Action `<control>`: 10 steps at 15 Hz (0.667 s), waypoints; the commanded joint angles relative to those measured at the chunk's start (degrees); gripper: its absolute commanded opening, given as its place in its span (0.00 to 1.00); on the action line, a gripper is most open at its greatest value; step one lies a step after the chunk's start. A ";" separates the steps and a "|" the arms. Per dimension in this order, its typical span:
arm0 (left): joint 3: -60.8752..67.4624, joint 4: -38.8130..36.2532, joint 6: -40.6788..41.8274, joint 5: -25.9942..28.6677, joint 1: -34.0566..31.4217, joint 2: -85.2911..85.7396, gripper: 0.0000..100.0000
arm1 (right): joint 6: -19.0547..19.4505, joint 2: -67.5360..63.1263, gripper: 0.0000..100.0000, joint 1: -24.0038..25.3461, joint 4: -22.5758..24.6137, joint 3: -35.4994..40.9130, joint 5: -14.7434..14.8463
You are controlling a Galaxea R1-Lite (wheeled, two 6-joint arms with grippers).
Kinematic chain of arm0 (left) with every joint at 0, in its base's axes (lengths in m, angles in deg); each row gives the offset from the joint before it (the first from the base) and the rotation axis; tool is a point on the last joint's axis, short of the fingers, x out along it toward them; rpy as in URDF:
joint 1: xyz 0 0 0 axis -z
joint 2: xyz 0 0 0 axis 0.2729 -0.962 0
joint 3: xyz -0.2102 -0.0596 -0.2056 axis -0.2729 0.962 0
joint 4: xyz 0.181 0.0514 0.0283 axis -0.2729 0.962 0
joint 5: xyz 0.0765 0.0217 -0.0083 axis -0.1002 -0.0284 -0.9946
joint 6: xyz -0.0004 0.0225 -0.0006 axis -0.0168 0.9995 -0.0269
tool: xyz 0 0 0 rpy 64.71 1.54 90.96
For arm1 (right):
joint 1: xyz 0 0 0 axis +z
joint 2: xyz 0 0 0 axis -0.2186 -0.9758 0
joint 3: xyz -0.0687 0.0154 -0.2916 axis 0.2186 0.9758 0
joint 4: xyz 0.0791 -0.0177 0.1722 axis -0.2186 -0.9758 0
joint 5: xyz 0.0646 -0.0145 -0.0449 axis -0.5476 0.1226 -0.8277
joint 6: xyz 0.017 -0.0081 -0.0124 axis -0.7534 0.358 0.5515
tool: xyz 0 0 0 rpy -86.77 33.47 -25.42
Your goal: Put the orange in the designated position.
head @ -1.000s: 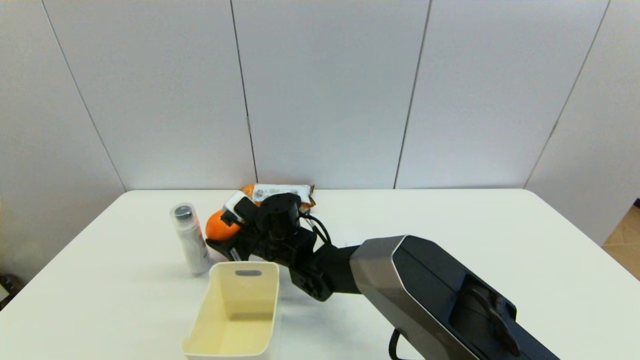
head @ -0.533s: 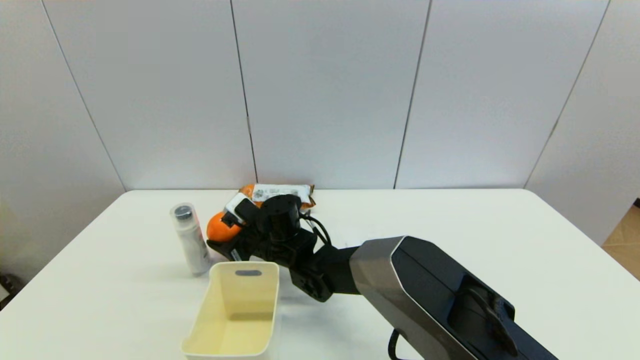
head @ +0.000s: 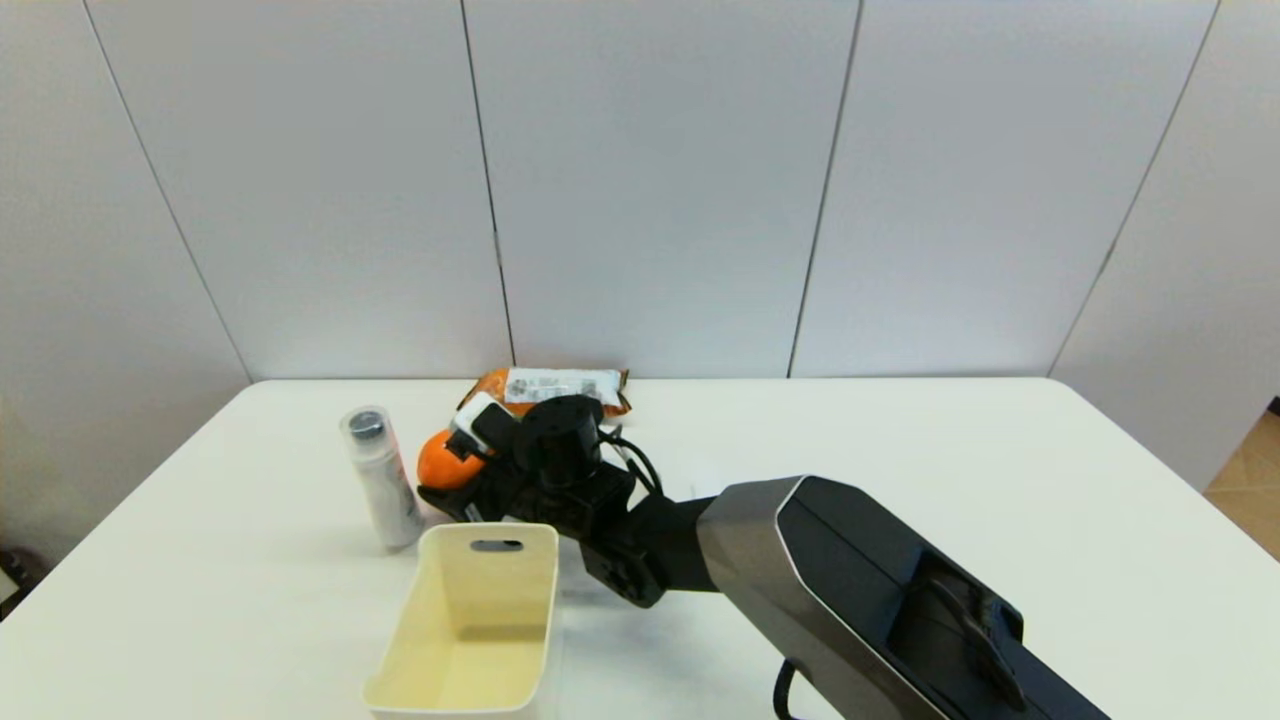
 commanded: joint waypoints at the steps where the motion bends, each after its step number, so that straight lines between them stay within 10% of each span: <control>1: 0.01 -0.01 0.03 0.00 -0.01 0.00 1.00 | 0.12 0.01 0.00 0.04 0.24 -0.01 -0.10; 10: 0.01 -0.01 0.03 0.00 -0.01 0.00 1.00 | 0.30 -0.08 0.00 0.04 0.24 -0.01 -0.10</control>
